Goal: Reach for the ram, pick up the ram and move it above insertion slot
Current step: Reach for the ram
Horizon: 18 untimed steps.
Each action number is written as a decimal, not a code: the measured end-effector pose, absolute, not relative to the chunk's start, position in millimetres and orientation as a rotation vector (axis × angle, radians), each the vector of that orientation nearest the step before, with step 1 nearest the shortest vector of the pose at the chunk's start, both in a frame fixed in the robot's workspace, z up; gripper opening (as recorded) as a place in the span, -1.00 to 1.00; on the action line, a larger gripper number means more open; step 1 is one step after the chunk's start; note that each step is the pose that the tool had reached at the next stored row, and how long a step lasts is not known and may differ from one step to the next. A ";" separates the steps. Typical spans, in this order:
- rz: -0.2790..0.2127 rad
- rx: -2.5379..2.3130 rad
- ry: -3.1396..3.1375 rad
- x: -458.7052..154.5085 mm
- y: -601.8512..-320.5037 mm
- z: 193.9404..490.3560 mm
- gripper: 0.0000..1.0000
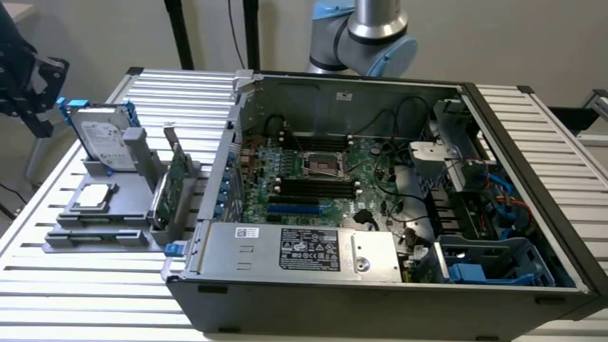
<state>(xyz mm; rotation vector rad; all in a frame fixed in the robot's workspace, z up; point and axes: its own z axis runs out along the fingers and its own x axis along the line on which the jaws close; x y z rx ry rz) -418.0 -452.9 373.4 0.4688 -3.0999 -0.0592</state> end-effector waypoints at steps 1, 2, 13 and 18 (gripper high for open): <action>-0.059 0.498 -3.095 -418.0 -452.8 373.5 -0.79; -0.059 0.526 -3.090 -418.0 -452.9 373.4 -0.79; -0.058 0.830 -3.019 -418.0 -452.8 372.2 -0.79; -0.057 0.968 -2.976 -418.0 -452.9 371.5 -0.79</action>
